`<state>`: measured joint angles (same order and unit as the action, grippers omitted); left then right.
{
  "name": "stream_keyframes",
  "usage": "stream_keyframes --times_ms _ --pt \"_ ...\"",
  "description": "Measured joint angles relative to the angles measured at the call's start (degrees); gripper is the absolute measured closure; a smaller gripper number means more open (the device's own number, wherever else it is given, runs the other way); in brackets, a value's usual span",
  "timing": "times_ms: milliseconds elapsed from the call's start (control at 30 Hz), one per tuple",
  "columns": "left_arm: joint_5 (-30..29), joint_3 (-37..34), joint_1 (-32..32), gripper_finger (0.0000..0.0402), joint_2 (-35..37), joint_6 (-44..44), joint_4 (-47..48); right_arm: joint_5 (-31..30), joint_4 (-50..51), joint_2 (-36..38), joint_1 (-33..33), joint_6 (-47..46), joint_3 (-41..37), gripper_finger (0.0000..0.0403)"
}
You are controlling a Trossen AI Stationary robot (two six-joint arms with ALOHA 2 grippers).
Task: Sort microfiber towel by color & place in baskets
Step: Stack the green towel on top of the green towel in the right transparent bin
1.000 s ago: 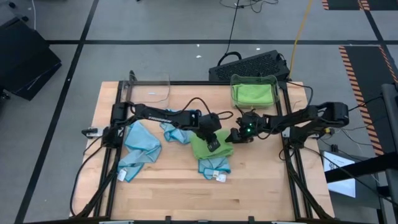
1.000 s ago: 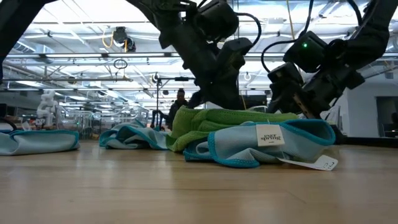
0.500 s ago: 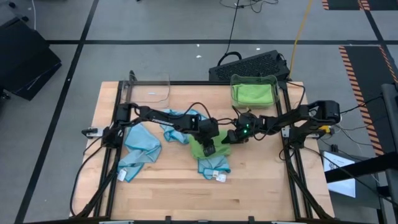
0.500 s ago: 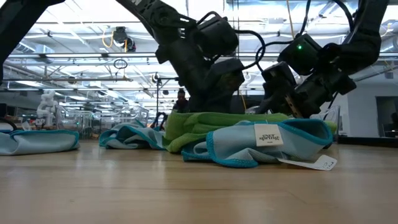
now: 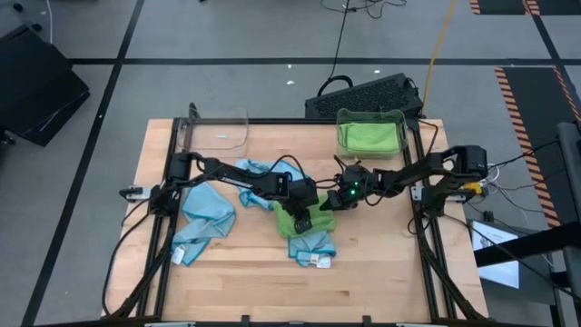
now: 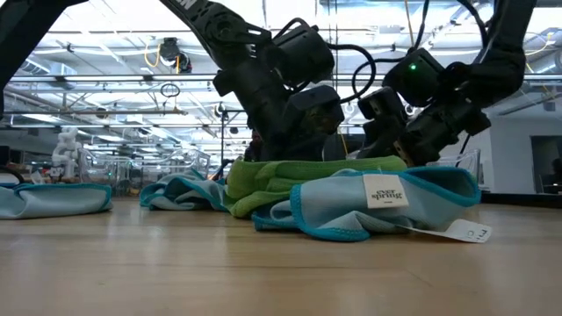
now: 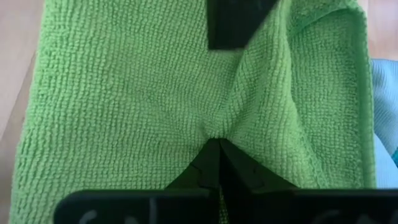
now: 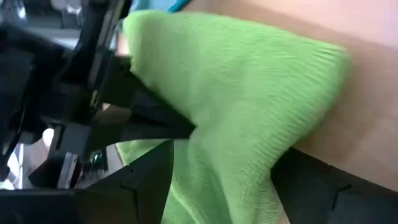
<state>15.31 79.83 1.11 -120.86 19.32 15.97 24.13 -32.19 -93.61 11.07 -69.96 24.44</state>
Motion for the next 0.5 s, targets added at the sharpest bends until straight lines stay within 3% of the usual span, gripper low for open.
stream_keyframes --times_ms 267,500 --pt "-0.74 0.0 -0.07 0.0397 0.0 -1.3 0.16 2.82 -3.29 -2.96 -1.14 1.39 3.18 0.0211" --pt "-1.86 0.0 -0.01 0.0388 0.0 -1.24 0.26 2.87 -2.33 -2.85 -1.22 4.71 3.04 0.0341"
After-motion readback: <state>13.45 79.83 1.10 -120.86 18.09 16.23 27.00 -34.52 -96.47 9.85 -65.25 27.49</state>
